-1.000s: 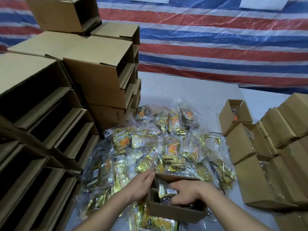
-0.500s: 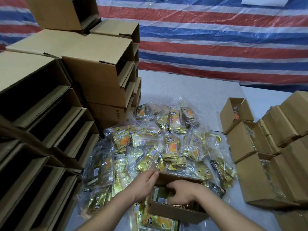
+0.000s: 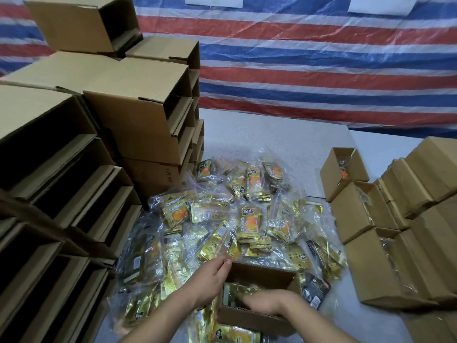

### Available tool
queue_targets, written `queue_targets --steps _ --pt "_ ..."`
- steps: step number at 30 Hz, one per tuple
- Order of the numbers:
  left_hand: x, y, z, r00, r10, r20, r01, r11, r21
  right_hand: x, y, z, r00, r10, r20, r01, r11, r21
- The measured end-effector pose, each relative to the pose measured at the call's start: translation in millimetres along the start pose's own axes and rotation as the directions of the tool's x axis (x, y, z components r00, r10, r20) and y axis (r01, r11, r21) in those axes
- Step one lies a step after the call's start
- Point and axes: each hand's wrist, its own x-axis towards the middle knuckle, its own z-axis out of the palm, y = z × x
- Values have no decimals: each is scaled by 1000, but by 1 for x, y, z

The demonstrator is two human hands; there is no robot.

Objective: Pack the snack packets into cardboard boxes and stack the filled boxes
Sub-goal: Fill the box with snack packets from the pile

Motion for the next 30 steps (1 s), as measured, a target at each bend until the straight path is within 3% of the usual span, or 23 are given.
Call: queue_targets --steps 4,7,13,17,20,22,24,27,30 --pt "0 2 -2 1000 -21 -11 21 1000 -4 -16 3 -17 992 -50 -119 47 998 -29" --pt "1 1 -3 999 -38 -4 38 999 5 -25 3 -27 977 -113 -180 131 987 92" --pt "3 2 1 999 -43 10 43 999 -6 -11 2 -17 992 -33 -125 20 994 -104" --pt "2 7 0 998 -67 -1 67 998 19 -18 -3 -17 986 -80 -145 66 993 -99" --pt "1 7 -3 996 -89 10 89 996 29 -45 -9 -31 966 -188 -180 178 982 -70" --pt "0 7 -4 996 -89 28 89 996 5 -64 -13 -48 934 -257 -248 264 964 -2" --pt "-2 7 -5 997 -77 33 77 997 -3 -73 -16 -70 867 -288 -407 339 939 56" --pt "-3 9 -6 995 -85 45 85 996 7 -66 -21 -104 726 -199 -658 353 929 108" --pt "-7 15 -8 996 -73 48 72 997 30 -42 -24 -127 693 -63 -718 293 935 201"
